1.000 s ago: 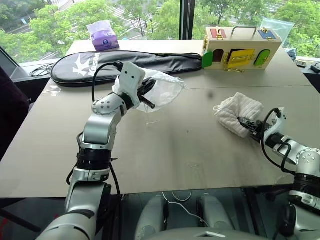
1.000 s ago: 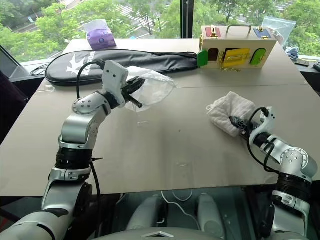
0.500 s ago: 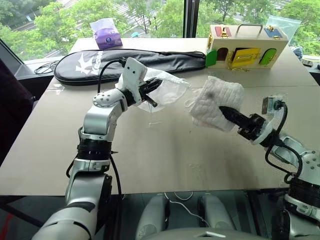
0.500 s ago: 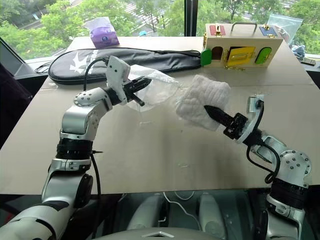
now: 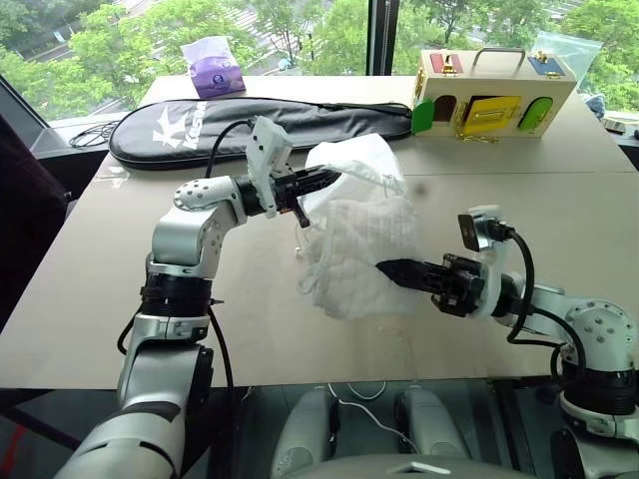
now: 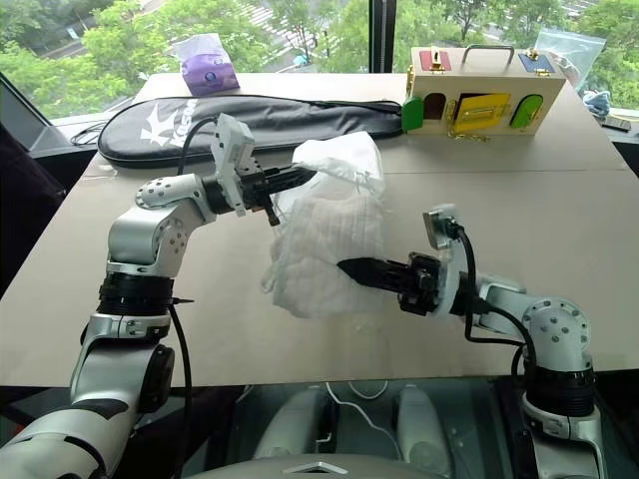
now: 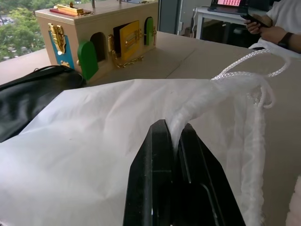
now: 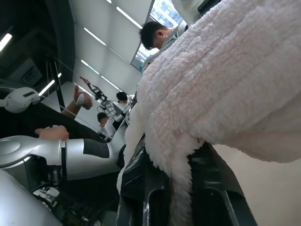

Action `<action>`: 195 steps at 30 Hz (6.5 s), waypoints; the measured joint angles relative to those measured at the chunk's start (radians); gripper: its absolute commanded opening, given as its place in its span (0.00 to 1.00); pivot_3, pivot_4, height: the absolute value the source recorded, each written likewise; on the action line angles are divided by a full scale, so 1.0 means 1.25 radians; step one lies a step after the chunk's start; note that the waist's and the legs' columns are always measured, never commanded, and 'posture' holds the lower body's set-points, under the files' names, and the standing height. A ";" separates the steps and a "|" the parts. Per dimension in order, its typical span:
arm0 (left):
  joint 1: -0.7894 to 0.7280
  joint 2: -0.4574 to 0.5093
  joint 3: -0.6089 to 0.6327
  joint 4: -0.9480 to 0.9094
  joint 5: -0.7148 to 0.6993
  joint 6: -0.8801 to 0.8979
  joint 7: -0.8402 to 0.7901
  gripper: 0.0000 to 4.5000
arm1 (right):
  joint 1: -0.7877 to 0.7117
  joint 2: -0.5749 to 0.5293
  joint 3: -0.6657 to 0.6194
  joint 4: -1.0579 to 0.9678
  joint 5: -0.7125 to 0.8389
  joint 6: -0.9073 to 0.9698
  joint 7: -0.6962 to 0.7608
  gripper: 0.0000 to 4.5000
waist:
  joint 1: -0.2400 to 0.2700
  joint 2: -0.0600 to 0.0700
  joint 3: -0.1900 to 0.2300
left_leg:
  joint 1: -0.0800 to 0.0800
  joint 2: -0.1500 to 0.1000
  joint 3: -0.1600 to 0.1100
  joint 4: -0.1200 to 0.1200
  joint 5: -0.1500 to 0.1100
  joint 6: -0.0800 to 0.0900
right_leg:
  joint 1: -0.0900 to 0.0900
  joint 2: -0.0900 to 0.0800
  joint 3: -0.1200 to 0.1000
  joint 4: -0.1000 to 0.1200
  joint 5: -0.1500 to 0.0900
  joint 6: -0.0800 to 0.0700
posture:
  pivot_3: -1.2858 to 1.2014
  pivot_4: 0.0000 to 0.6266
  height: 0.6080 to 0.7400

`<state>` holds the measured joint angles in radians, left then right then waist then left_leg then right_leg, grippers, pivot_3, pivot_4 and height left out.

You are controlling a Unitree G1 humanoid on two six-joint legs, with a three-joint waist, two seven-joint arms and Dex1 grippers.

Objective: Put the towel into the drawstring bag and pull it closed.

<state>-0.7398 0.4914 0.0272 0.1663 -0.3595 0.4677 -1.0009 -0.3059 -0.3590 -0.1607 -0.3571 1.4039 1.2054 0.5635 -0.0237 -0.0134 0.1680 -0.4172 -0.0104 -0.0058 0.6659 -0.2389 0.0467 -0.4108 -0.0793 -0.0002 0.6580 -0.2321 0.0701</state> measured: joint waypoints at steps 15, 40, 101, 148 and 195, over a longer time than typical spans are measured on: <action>0.050 0.003 -0.020 -0.124 -0.094 0.078 -0.042 0.00 | -0.069 0.014 0.133 0.026 -0.022 -0.083 0.000 0.01 | 0.009 -0.002 0.002 | 0.000 0.000 -0.001 0.000 0.000 0.000 | 0.000 0.000 -0.001 0.000 0.000 0.000 | 0.52 0.24 1.00; 0.124 0.061 -0.087 -0.183 -0.085 0.045 -0.099 0.00 | -0.016 0.128 0.027 0.132 0.213 -0.203 -0.443 0.01 | 0.008 -0.002 0.004 | -0.001 0.000 -0.001 0.000 0.000 0.000 | -0.001 0.000 -0.001 0.000 0.000 0.000 | 0.52 0.24 1.00; 0.075 -0.068 0.027 -0.168 -0.308 0.414 0.196 0.00 | 0.073 0.168 0.106 0.014 0.069 -0.357 -0.685 0.01 | 0.004 -0.002 0.007 | -0.001 0.000 0.000 -0.001 0.000 0.000 | -0.001 0.001 0.000 0.000 0.000 0.000 | 0.52 0.24 1.00; 0.101 -0.054 -0.032 -0.158 -0.297 0.390 0.103 0.00 | -0.001 0.275 0.111 0.098 -0.245 -0.407 -0.431 0.00 | 0.008 -0.002 0.007 | -0.001 0.001 0.000 -0.001 0.000 0.000 | -0.001 0.001 0.000 0.000 0.000 0.000 | 0.52 0.24 1.00; 0.049 -0.094 -0.022 -0.088 -0.300 0.389 0.103 0.00 | 0.086 0.198 0.049 -0.007 0.052 -0.368 -0.526 0.00 | 0.008 -0.002 0.007 | -0.001 0.000 0.000 -0.001 0.000 0.000 | -0.001 0.001 0.000 0.000 0.000 0.000 | 0.52 0.24 1.00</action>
<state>-0.6783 0.3741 0.0001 0.0568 -0.7339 0.9540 -0.8722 -0.1984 -0.1113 -0.0988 -0.3658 1.4682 0.7456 -0.0945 -0.0142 -0.0160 0.1769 -0.4180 -0.0098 -0.0057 0.6642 -0.2389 0.0466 -0.4127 -0.0787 0.0003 0.6574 -0.2323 0.0698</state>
